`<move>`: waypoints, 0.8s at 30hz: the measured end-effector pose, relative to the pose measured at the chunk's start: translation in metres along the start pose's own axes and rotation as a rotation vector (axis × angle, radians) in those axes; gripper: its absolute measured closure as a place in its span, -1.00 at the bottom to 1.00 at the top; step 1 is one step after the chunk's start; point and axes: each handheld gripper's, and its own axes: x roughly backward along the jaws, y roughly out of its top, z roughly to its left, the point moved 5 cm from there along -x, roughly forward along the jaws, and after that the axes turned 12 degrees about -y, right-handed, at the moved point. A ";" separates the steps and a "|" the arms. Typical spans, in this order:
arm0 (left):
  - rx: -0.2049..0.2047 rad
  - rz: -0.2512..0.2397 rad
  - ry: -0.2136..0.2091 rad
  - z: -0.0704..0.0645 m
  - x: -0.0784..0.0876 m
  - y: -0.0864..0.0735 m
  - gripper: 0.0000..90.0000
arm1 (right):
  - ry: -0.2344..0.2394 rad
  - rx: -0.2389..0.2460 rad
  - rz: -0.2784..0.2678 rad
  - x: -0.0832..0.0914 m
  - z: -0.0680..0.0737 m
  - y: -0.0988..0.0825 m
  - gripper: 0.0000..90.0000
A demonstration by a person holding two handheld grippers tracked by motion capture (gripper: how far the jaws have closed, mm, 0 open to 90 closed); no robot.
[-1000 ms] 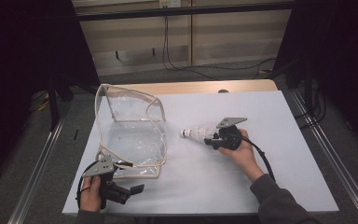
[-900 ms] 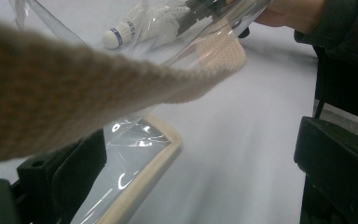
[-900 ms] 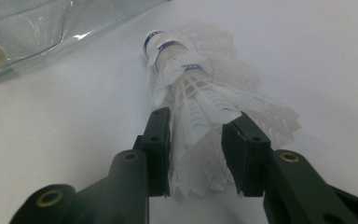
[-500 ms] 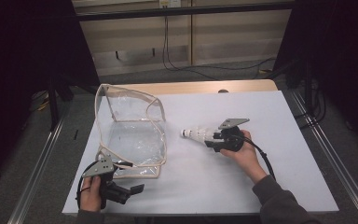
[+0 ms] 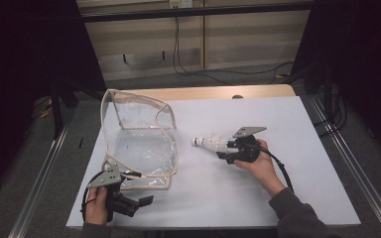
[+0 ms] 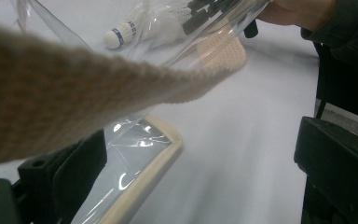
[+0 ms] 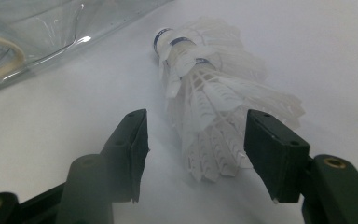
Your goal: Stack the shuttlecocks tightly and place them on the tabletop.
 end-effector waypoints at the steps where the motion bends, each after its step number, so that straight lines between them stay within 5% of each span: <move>1: 0.000 0.000 0.000 0.000 0.000 0.000 -0.95 | 0.002 -0.003 -0.003 0.000 0.000 0.000 -0.12; 13: -0.001 0.002 0.001 0.000 0.000 0.000 -0.95 | 0.013 -0.021 -0.016 -0.003 0.006 0.003 -0.23; 24: -0.002 0.002 0.000 0.000 0.000 0.000 -0.95 | 0.035 -0.045 -0.007 -0.009 0.012 0.005 -0.55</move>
